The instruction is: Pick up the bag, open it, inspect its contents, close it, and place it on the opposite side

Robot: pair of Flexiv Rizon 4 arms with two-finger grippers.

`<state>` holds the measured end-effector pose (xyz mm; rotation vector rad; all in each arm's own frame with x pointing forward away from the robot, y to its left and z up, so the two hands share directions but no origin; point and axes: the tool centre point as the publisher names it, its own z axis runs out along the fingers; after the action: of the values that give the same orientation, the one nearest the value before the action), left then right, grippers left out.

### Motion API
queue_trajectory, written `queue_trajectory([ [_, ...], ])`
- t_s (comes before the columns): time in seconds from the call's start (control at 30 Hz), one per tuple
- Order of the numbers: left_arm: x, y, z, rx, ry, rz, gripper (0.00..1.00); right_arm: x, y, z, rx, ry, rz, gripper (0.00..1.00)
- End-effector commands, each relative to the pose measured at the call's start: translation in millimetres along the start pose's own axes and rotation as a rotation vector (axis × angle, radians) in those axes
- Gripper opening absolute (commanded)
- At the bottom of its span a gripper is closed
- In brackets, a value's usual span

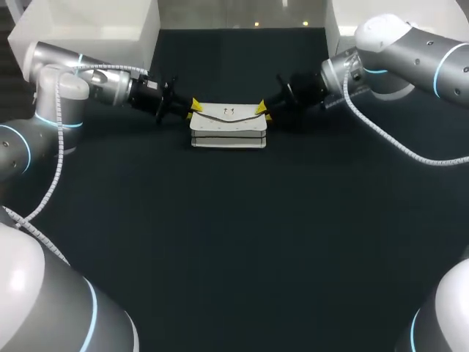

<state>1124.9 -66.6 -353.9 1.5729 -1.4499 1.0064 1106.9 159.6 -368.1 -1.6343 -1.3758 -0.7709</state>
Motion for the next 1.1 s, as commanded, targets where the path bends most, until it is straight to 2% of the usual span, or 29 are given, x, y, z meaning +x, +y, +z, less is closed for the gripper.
queue_trajectory([
  [0.03, 0.5, -1, -1, -0.009, 0.008, 0.007, 0.35, -1.4, 4.1, 2, 0.033, 0.006, 0.000, 0.00],
  [0.07, 1.4, 0, -2, -0.008, 0.009, 0.011, 0.53, -1.2, 3.6, 1, 0.032, 0.006, 0.000, 0.16],
  [0.1, 2.3, 1, -2, -0.007, 0.010, 0.014, 0.60, -0.9, 3.1, 1, 0.032, 0.007, -0.001, 0.32],
  [0.13, 3.0, 1, -2, -0.006, 0.010, 0.016, 0.62, -0.4, 2.6, 1, 0.031, 0.007, -0.002, 0.41],
  [0.17, 3.4, 1, -3, -0.006, 0.011, 0.018, 0.58, 0.3, 1.9, 1, 0.029, 0.007, -0.003, 0.46],
  [0.23, 3.5, 1, -3, -0.005, 0.011, 0.020, 0.43, 1.5, 0.8, 0, 0.027, 0.007, -0.006, 0.49],
  [0.27, 3.0, 0, -2, -0.005, 0.011, 0.020, 0.31, 1.7, 0.7, 0, 0.026, 0.007, -0.007, 0.50],
  [0.3, 2.2, -1, -2, -0.005, 0.011, 0.018, 0.09, 1.8, 0.7, 0, 0.025, 0.007, -0.008, 0.49],
  [0.33, 1.4, -1, -1, -0.006, 0.011, 0.015, 0.00, 1.8, 0.7, 0, 0.024, 0.008, -0.007, 0.49],
  [0.43, -1.4, -1, 1, -0.009, 0.007, 0.009, 0.00, 1.2, 0.9, 1, 0.024, 0.008, -0.005, 0.46],
  [0.5, -2.8, -1, 2, -0.010, 0.005, 0.006, 0.00, 0.3, 1.0, 2, 0.024, 0.008, -0.002, 0.38],
  [0.53, -3.3, -1, 2, -0.011, 0.005, 0.006, 0.00, -0.3, 1.1, 2, 0.024, 0.008, 0.001, 0.15],
  [0.57, -3.6, -1, 3, -0.012, 0.005, 0.005, 0.00, -0.6, 1.0, 2, 0.024, 0.008, 0.002, 0.00],
  [0.87, -1.9, 3, 2, -0.017, 0.008, 0.012, 0.00, -0.6, -0.5, 1, 0.024, 0.014, -0.001, 0.00],
  [0.9, -0.8, 4, 1, -0.017, 0.009, 0.015, 0.12, 0.1, -1.3, 1, 0.022, 0.014, -0.002, 0.00],
  [0.93, 0.3, 5, 0, -0.017, 0.010, 0.017, 0.44, 0.6, -1.9, 0, 0.020, 0.014, -0.003, 0.00],
  [0.97, 1.4, 6, -1, -0.016, 0.010, 0.019, 0.72, 1.0, -2.4, 0, 0.019, 0.013, -0.003, 0.00],
  [1.0, 2.7, 7, -2, -0.015, 0.012, 0.022, 1.00, 1.5, -3.2, -1, 0.017, 0.011, -0.002, 0.32],
  [1.1, 7.1, 11, -7, -0.012, 0.017, 0.028, 1.00, 2.8, -6.8, -5, 0.008, 0.007, -0.006, 0.85],
])
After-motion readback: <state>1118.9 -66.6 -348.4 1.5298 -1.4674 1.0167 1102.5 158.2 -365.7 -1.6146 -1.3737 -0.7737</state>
